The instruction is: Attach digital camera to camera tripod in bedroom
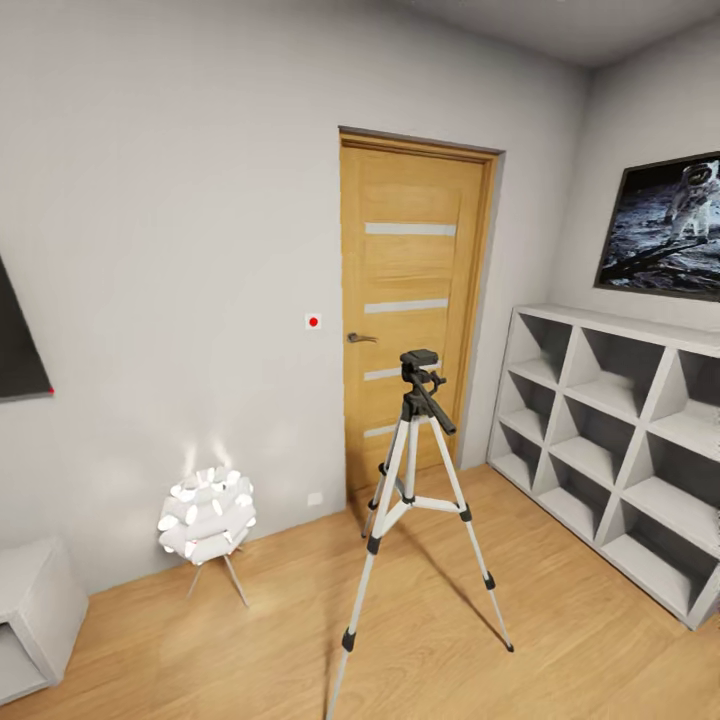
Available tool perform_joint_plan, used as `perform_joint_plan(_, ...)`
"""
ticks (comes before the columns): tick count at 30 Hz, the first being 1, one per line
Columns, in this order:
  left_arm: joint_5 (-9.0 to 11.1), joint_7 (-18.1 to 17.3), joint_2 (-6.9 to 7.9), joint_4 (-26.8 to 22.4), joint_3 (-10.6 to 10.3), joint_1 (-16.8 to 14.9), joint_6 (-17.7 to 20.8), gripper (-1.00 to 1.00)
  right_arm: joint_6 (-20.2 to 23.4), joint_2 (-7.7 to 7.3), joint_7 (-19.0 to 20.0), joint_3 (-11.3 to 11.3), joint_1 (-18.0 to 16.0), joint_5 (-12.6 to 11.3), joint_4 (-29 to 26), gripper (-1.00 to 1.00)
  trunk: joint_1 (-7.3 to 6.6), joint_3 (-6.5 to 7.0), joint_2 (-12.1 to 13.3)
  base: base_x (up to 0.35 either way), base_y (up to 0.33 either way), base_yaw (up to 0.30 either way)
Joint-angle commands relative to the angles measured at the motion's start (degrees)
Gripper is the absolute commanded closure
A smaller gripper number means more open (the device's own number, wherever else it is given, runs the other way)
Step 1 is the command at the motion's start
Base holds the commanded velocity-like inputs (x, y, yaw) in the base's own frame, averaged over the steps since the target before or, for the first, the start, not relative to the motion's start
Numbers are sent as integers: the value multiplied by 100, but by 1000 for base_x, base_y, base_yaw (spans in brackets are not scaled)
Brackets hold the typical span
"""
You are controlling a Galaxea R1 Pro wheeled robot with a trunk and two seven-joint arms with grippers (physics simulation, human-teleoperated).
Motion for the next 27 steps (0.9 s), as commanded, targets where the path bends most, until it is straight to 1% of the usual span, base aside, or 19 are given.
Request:
perform_joint_plan(1,45,26,-3,-1,-50,0,-14,100,-2,-17,24,18,-6,3,17,-100,2,-2,-4,0,0,-15)
perform_joint_plan(15,41,24,-10,-1,-50,2,-15,100,1,-16,22,43,-4,53,17,-100,2,-2,-4,0,0,-3)
perform_joint_plan(27,41,18,-12,-1,-50,0,-15,100,-47,15,16,36,-6,34,17,-100,2,-2,-4,0,0,0)
